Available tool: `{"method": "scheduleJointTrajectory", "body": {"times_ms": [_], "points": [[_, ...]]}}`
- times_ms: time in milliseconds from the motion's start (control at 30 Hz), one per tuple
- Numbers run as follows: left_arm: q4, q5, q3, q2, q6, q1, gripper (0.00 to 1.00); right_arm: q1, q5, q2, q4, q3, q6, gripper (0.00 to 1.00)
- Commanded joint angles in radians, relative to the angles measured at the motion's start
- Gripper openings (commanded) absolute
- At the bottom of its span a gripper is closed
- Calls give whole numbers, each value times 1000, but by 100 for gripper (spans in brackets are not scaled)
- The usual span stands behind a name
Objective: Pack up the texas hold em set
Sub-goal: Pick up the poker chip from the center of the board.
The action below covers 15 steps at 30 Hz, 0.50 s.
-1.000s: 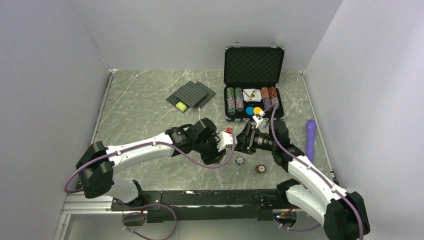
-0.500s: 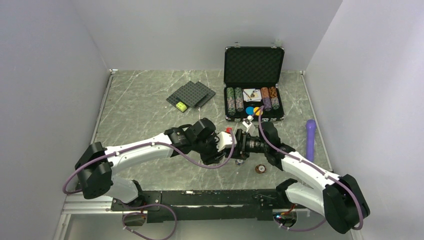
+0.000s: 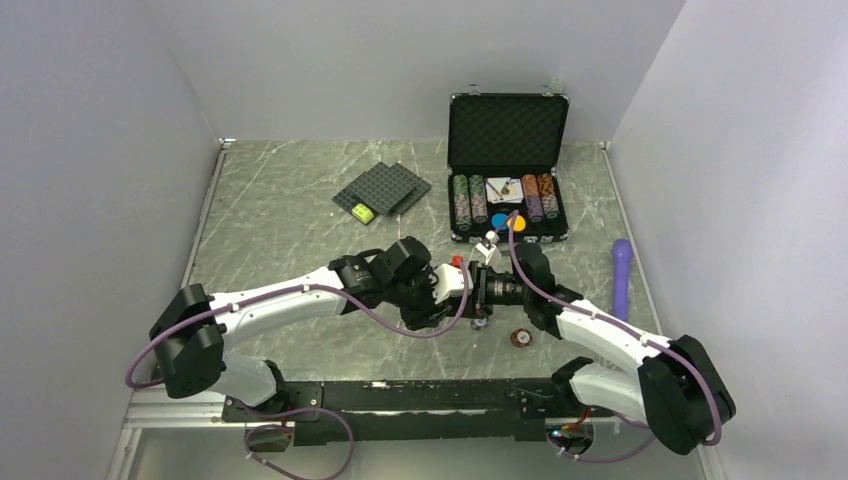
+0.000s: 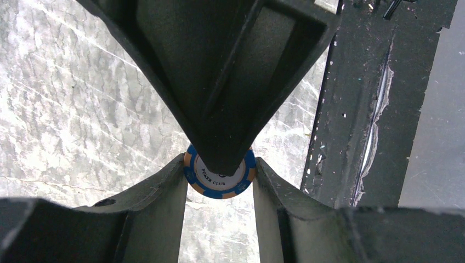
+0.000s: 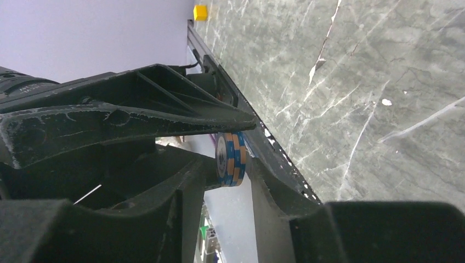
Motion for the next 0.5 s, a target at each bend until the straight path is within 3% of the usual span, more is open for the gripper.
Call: {"method": "scheduleJointTrajectory", "body": {"times_ms": [0,200,400,433,467], "points": [[47,8,1,-36,21,0,0,13,-34,16,39,41,-12,38],[52,-1,-4,-40,19,1,0,25,-49,28,38,47,-23,33],[54,-16,-3,-43,16,0,0,29,-49,27,54,54,-27,7],[52,-31,0,-44,14,0,2,29,-44,25,51,56,-33,1],[49,-47,2,-46,10,0,10,29,-26,22,36,58,-40,0]]}}
